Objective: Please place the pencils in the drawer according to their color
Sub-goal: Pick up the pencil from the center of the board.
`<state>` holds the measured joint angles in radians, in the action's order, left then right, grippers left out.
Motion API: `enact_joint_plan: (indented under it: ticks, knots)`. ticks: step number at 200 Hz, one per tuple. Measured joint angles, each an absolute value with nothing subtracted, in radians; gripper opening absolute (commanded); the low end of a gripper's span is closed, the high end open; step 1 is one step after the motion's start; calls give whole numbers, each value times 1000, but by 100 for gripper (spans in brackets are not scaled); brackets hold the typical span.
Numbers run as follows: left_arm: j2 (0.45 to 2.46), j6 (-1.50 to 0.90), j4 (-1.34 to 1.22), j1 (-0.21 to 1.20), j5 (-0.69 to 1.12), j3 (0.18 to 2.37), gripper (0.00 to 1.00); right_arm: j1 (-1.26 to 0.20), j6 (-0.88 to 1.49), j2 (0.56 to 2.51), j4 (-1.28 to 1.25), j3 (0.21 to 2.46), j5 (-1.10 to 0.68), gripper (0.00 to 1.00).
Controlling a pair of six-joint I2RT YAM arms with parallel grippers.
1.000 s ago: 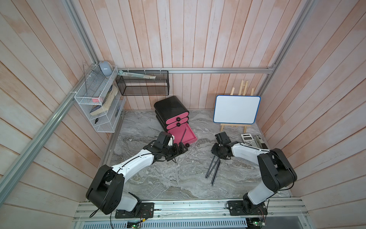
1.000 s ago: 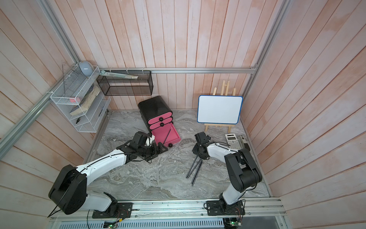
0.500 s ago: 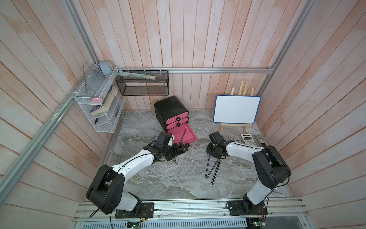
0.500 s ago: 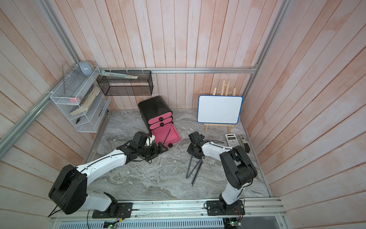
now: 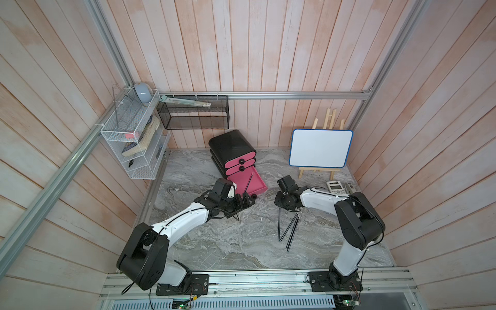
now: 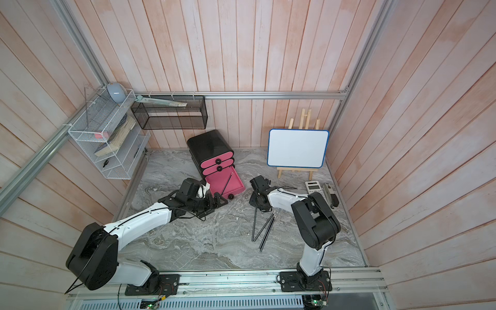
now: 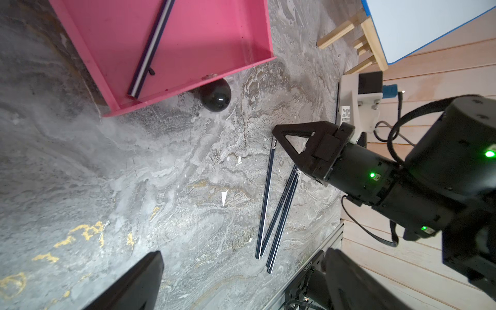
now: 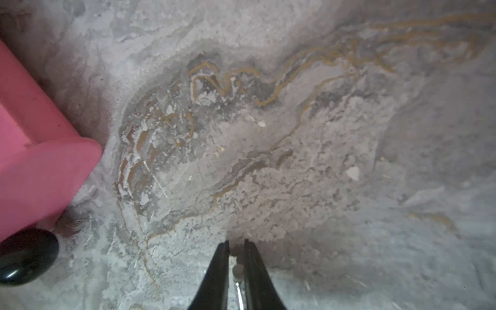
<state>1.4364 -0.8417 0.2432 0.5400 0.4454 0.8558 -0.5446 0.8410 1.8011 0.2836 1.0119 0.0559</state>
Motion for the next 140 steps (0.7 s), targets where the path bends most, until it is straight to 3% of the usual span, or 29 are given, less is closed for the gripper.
enact_joint_plan:
  ticks: [19, 69, 140]
  knots:
    - [1436, -842, 239, 540, 445, 856, 99, -551, 836, 1814, 282, 1025, 56, 10]
    - [1436, -842, 239, 540, 445, 856, 99, -579, 815, 1827, 278, 1042, 65, 26]
    - [1436, -853, 228, 540, 448, 855, 100, -599, 788, 1823, 265, 1032, 98, 25]
